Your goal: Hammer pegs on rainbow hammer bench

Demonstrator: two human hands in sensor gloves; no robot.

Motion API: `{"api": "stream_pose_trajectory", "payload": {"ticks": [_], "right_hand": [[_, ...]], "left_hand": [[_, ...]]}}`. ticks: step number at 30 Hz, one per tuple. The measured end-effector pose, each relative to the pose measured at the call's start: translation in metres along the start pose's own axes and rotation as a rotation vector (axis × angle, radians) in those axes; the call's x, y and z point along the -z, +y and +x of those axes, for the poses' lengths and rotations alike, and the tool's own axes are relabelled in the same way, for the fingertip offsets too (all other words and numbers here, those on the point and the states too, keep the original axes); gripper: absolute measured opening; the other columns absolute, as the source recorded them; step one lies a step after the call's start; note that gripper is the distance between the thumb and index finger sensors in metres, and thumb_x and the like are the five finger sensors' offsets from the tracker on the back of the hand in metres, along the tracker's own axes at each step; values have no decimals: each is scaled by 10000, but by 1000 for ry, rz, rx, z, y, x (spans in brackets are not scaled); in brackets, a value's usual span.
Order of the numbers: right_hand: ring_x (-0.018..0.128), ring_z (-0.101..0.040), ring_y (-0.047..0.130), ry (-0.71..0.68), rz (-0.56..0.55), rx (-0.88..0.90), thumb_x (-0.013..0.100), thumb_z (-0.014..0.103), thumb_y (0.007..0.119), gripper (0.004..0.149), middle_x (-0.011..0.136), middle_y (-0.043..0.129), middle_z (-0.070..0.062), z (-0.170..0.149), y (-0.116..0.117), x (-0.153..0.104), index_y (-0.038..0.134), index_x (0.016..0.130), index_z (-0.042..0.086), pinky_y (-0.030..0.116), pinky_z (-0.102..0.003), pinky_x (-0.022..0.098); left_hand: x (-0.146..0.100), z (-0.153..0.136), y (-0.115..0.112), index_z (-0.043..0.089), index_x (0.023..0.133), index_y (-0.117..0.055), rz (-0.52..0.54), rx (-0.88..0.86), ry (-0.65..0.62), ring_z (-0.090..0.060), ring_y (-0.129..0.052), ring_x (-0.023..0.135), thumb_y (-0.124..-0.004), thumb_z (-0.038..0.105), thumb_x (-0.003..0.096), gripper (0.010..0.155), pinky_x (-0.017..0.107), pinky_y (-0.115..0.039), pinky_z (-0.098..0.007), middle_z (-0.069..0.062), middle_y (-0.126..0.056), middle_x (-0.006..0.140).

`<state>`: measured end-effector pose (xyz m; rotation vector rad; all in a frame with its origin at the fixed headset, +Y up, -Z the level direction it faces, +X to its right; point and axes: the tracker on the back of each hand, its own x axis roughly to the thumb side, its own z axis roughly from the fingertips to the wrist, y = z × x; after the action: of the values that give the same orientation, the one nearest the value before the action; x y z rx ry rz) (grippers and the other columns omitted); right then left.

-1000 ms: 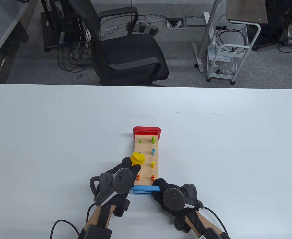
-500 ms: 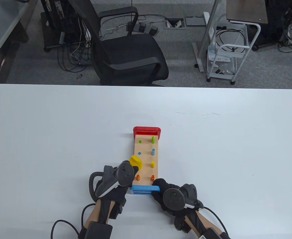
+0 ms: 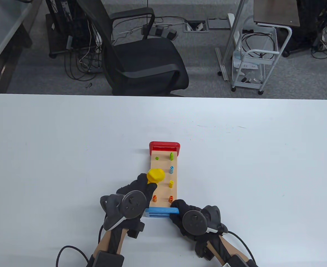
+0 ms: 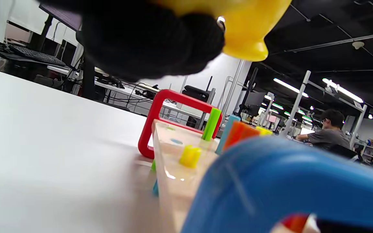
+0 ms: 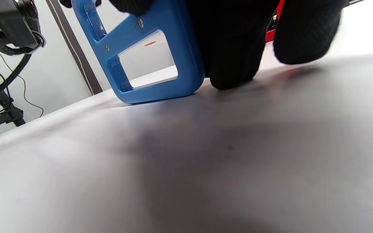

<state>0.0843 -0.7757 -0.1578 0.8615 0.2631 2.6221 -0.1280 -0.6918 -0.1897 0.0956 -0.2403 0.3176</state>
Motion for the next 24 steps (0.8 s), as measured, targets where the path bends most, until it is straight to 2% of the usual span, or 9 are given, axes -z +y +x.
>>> {"api": "stream_pose_trajectory", "payload": {"ticks": [2,4,9,13,15,16,20,23,24], "right_hand": [[791,-431,824,1,2,1,628,338,505,525,988,735,-262,0,0,0,309,1004,28,677,-671,596],[790,-430,826,2,0,-1,627,337,504,525,988,735,-261,0,0,0,309,1003,27,677,-671,596],[790,-432,823,2,2,2,627,338,504,525,987,735,-261,0,0,0,307,1003,28,677,-670,597],[790,-432,823,2,2,2,627,338,504,525,987,735,-261,0,0,0,308,1003,28,676,-670,598],[791,-431,824,3,0,2,627,338,505,526,987,736,-261,0,0,0,310,1003,27,679,-670,595],[792,-432,823,3,4,2,627,338,504,525,988,733,-263,0,0,0,307,1003,28,676,-671,597],[792,-431,822,2,2,2,627,338,504,525,988,733,-262,0,0,0,308,1003,28,677,-671,596],[790,-433,822,1,2,3,627,338,504,526,987,735,-263,0,0,0,309,1003,27,678,-671,595],[790,-434,821,1,3,3,627,337,504,526,987,732,-264,0,0,0,307,1003,27,676,-670,597]], "left_hand": [[11,-11,-38,99,990,-674,-440,230,129,-221,-1047,278,-404,548,541,691,210,-876,-330,-48,-1012,609],[4,-15,-19,63,975,-716,-208,-9,66,-244,-1031,234,-440,547,558,696,180,-862,-332,-69,-1024,570],[-3,-6,5,81,1000,-689,73,-46,27,-258,-1038,288,-436,547,547,697,217,-864,-346,-76,-1015,614],[7,-15,-36,175,1010,-603,-382,201,70,-123,-1056,329,-335,585,528,687,256,-903,-244,63,-981,659],[7,-12,-22,54,943,-783,-155,12,36,-273,-1037,192,-496,536,541,690,147,-859,-357,-99,-1056,523],[4,-11,-10,97,988,-706,-218,64,1,-221,-1035,260,-431,561,558,690,201,-864,-314,-46,-1019,590],[-2,-8,2,88,996,-697,49,-88,-18,-265,-1038,286,-450,549,542,693,215,-861,-349,-77,-1019,611],[15,-20,-31,185,1008,-608,-452,214,179,-124,-1061,336,-341,587,522,685,260,-906,-248,65,-984,661],[9,-27,-26,125,1039,-578,-413,41,50,-180,-1037,363,-357,573,563,690,282,-879,-286,-4,-961,697]]}}
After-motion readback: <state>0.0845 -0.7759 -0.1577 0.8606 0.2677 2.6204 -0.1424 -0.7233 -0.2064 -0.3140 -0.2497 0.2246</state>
